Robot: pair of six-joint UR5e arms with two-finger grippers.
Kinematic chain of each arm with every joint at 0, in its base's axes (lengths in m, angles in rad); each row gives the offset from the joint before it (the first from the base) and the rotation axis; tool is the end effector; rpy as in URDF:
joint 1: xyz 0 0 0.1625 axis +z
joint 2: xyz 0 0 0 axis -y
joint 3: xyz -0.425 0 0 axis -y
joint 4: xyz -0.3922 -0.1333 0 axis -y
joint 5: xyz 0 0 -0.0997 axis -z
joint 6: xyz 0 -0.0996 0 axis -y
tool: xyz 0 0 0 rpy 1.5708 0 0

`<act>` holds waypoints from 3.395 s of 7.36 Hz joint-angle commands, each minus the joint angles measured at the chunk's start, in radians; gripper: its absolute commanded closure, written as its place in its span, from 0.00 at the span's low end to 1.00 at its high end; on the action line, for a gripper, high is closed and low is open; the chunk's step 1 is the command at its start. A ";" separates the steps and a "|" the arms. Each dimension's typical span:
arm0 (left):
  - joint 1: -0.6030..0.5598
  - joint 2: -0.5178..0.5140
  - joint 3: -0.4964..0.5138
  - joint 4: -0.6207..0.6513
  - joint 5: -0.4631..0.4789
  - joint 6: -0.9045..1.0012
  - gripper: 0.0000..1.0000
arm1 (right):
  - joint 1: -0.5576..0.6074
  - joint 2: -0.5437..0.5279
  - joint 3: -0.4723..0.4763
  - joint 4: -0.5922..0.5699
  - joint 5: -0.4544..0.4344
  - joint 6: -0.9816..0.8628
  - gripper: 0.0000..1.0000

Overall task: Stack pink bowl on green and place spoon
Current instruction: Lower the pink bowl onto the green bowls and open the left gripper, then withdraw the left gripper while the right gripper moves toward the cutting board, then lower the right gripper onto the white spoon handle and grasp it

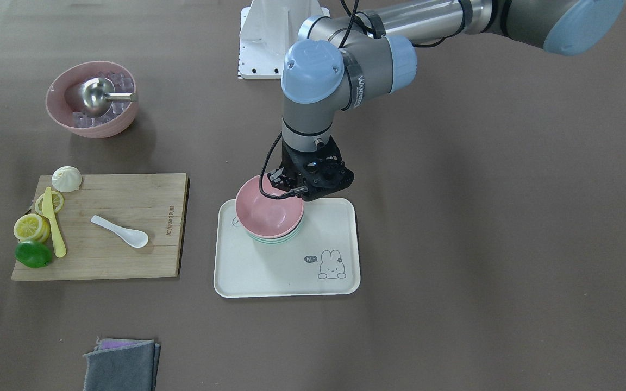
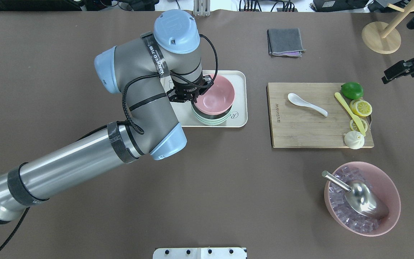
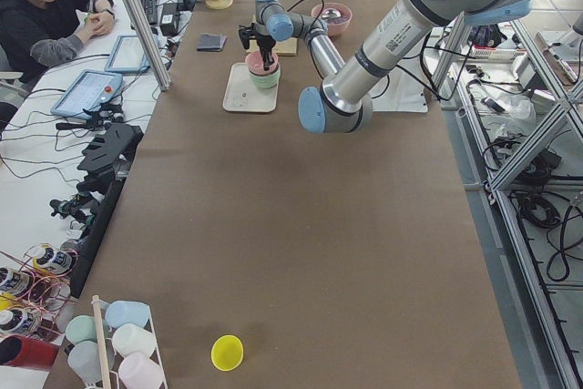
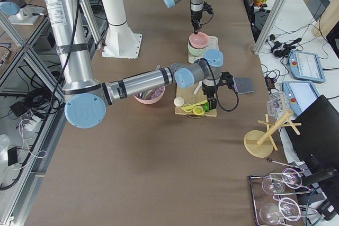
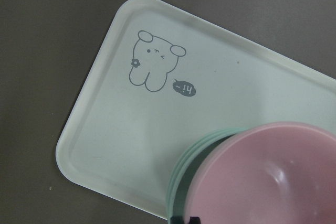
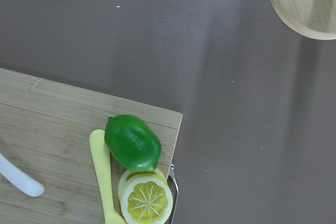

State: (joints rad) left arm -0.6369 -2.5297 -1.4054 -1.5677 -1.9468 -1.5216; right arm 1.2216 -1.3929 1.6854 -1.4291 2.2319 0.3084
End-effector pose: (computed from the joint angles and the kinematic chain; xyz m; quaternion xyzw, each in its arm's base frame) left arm 0.5526 -0.5291 0.1214 -0.0352 0.4142 -0.1937 0.8886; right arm -0.1287 -0.5643 0.4971 0.0905 -0.3658 -0.0887 0.9220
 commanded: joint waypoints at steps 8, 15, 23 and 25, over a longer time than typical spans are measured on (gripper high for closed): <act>0.005 0.022 0.037 -0.064 -0.001 0.043 1.00 | 0.001 0.000 0.000 -0.001 0.000 0.001 0.00; -0.030 0.121 -0.098 -0.083 -0.052 0.228 0.02 | -0.002 0.002 0.002 0.001 0.000 0.001 0.00; -0.697 0.832 -0.336 -0.081 -0.425 1.432 0.01 | -0.252 0.132 0.017 0.079 -0.186 0.222 0.00; -0.821 0.908 -0.262 -0.081 -0.428 1.662 0.01 | -0.322 0.124 0.008 0.168 -0.212 0.126 0.01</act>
State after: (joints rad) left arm -1.3761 -1.6785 -1.7099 -1.6486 -2.3706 -0.0217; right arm 0.9444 -1.2678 1.6961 -1.3047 2.0435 0.5003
